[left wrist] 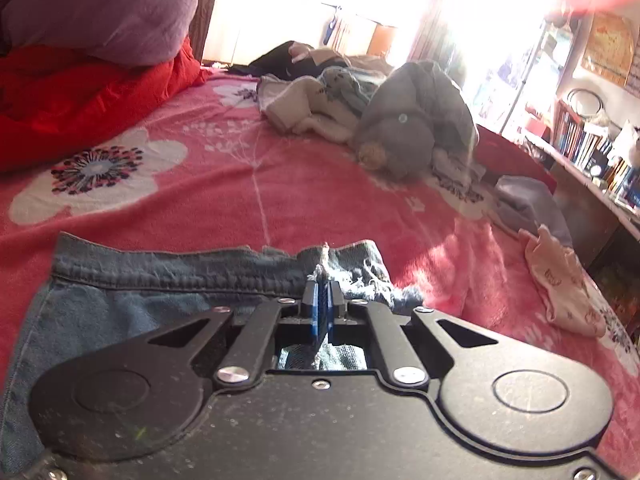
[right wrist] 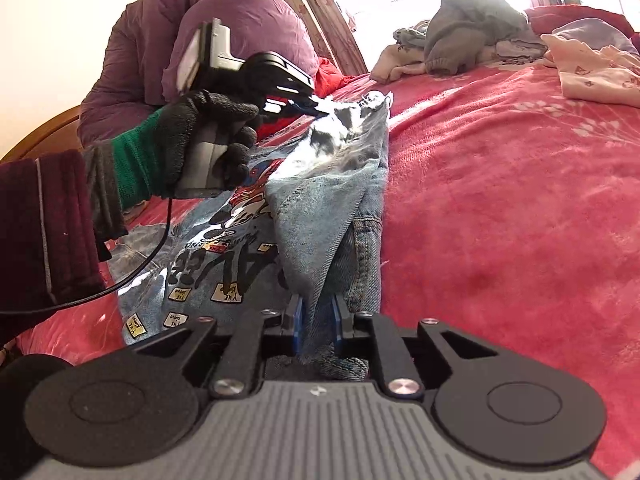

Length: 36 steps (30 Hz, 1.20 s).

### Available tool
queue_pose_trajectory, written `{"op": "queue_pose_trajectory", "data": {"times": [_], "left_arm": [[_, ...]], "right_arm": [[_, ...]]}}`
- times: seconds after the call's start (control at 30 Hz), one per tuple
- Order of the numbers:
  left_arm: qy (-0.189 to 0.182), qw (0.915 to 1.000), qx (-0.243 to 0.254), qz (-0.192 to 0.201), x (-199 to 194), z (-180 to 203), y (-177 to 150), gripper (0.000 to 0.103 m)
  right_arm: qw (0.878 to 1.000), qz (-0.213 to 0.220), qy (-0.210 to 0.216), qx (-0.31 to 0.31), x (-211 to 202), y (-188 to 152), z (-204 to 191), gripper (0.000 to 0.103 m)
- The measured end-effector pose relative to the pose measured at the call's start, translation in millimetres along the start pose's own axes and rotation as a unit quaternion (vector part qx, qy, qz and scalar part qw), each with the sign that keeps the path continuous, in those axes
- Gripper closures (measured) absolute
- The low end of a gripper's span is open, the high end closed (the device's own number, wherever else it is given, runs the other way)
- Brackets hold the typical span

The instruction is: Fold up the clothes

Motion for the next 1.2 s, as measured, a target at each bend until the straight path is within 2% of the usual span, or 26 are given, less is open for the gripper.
{"op": "queue_pose_trajectory", "data": {"times": [0.07,0.2,0.3,0.37,0.4,0.47,0.6,0.67,0.77,0.87,0.93,1.0,1.07,1.2], "left_arm": [[0.003,0.9999,-0.011,0.004,0.1,-5.7,3.2,0.101],[0.033,0.9989,-0.007,-0.032,18.0,-15.0,-5.8,0.100],[0.054,0.9985,0.000,-0.008,4.3,-17.3,-6.4,0.094],[0.056,0.9979,0.031,0.004,-11.8,-9.4,-9.8,0.092],[0.048,0.9977,0.048,0.005,-21.9,-3.7,-13.9,0.092],[0.011,0.9971,0.075,-0.011,-42.8,10.2,-28.9,0.092],[-0.060,0.9876,0.135,-0.055,-84.7,36.7,-71.5,0.092],[-0.082,0.9822,0.153,-0.071,-102.9,44.5,-96.9,0.091],[-0.099,0.9750,0.173,-0.098,-112.3,54.3,-130.7,0.091],[-0.077,0.9648,0.222,-0.118,-95.5,69.3,-160.2,0.091],[-0.064,0.9673,0.222,-0.106,-91.7,70.6,-165.1,0.092],[-0.070,0.9754,0.187,-0.093,-103.2,70.5,-157.2,0.092],[-0.080,0.9778,0.176,-0.081,-118.1,70.6,-158.2,0.091],[-0.081,0.9822,0.133,-0.106,-121.2,67.3,-179.1,0.089]], "right_arm": [[1.000,0.000,0.001,0.002,0.2,-0.3,0.4,0.086],[1.000,-0.001,0.003,0.005,-0.4,-0.6,2.2,0.086],[1.000,0.002,-0.001,0.002,-3.6,1.2,1.2,0.084],[1.000,0.009,-0.006,0.003,-9.4,2.7,0.7,0.077],[1.000,0.012,-0.008,0.003,-13.1,3.3,-0.1,0.072],[1.000,0.017,-0.021,-0.003,-21.9,3.9,-2.4,0.068],[0.997,0.046,-0.033,-0.047,-39.0,6.4,-11.4,0.069],[0.996,0.042,-0.034,-0.065,-37.2,6.8,-14.4,0.073],[0.998,0.015,-0.035,-0.054,-26.1,2.5,-9.2,0.077],[0.999,-0.016,-0.035,-0.037,-11.6,-5.1,-0.9,0.078],[0.999,-0.018,-0.031,-0.025,-11.4,-7.3,1.3,0.078],[0.999,-0.016,-0.028,-0.015,-14.2,-7.6,2.4,0.079],[1.000,-0.009,-0.023,-0.005,-22.0,-9.7,2.8,0.079],[0.999,-0.015,-0.027,-0.004,-28.3,-15.9,2.8,0.079]]}}
Point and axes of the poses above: each gripper's, at about its wrist camera, not at the fingertips, and x roughly the way its jaws point, z to its right, y to its top, the point moved 3 cm from there along x, roughly the way its jaws point, and after that the axes turned 8 degrees about -x, right-handed, at the moved point
